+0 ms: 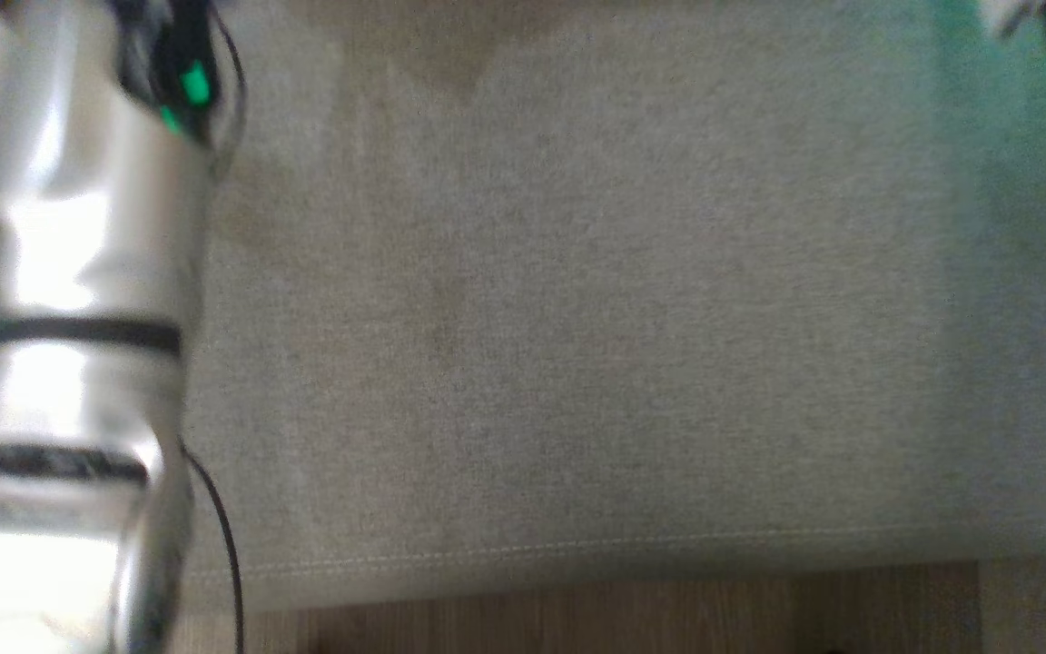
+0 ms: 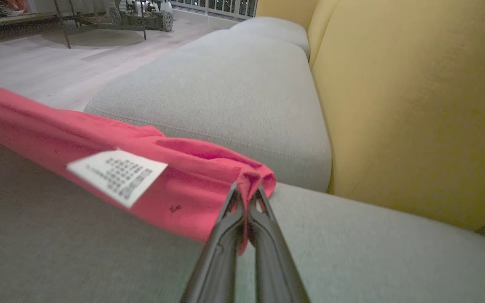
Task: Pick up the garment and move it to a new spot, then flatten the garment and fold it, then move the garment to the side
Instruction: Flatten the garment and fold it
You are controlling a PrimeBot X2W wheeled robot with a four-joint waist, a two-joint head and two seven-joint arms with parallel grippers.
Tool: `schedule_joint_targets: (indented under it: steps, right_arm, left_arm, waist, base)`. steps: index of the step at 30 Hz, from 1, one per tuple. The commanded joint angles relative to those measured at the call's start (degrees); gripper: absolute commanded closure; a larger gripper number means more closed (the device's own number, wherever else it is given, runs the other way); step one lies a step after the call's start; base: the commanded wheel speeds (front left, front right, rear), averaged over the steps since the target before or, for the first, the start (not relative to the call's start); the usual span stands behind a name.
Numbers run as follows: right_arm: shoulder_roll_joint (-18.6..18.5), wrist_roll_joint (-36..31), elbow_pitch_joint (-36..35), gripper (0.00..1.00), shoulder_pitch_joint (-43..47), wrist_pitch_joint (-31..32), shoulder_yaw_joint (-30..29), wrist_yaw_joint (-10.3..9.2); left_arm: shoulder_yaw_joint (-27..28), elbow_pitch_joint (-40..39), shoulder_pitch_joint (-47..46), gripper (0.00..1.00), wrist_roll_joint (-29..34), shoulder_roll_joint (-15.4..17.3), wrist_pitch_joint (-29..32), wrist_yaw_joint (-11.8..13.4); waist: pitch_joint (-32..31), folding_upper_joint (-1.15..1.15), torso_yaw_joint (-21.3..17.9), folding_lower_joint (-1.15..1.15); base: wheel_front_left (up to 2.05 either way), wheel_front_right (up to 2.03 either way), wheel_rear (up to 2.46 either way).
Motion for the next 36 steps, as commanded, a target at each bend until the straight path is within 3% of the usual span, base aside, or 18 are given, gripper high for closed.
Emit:
schedule_joint_targets:
  steps: [1,9,16,24,30,36]
  right_arm:
    - [1.0,2.7,-0.1,1.00,2.6,1.0,0.4,-0.03]
    - [1.8,10.1,-2.0,1.00,15.7,4.9,3.1,-0.03]
    - [-0.6,14.4,-14.3,1.00,32.3,8.5,3.2,-0.03]
    - [-0.1,12.7,-35.4,1.00,53.5,14.5,-8.1,-0.03]
    - [4.3,10.0,-51.8,1.00,64.2,21.7,-15.1,-0.03]
    - [5.7,9.3,-55.3,1.00,63.8,25.6,-15.3,-0.03]
  left_arm:
    - [0.6,-4.0,4.5,1.00,-2.2,2.2,0.7,-0.2]
    - [0.8,-17.4,28.2,1.00,-7.4,4.4,7.7,0.6]
    - [2.2,-37.9,51.0,1.00,-10.3,5.6,14.4,6.9]
    - [2.6,-59.2,69.7,1.00,-11.4,5.3,20.5,15.2]
    - [1.1,-68.8,75.6,1.00,-11.5,5.1,25.0,19.2]
    - [-1.9,-65.9,70.7,1.00,-9.5,4.5,27.3,21.0]
  waist:
    - [-6.7,0.00,-0.9,-0.01]
    - [-15.0,0.00,-2.4,-0.01]
    - [-19.6,0.00,-3.7,-0.01]
    - [-22.5,0.00,-3.6,-0.01]
    - [-21.4,0.00,-4.1,-0.01]
    - [-18.4,0.00,-4.3,-0.01]
  base:
    - [0.00,0.00,0.00]
    - [0.00,0.00,0.00]
    - [0.00,0.00,0.00]
    - [0.00,0.00,0.00]
    - [0.00,0.00,0.00]
    - [0.00,0.00,0.00]
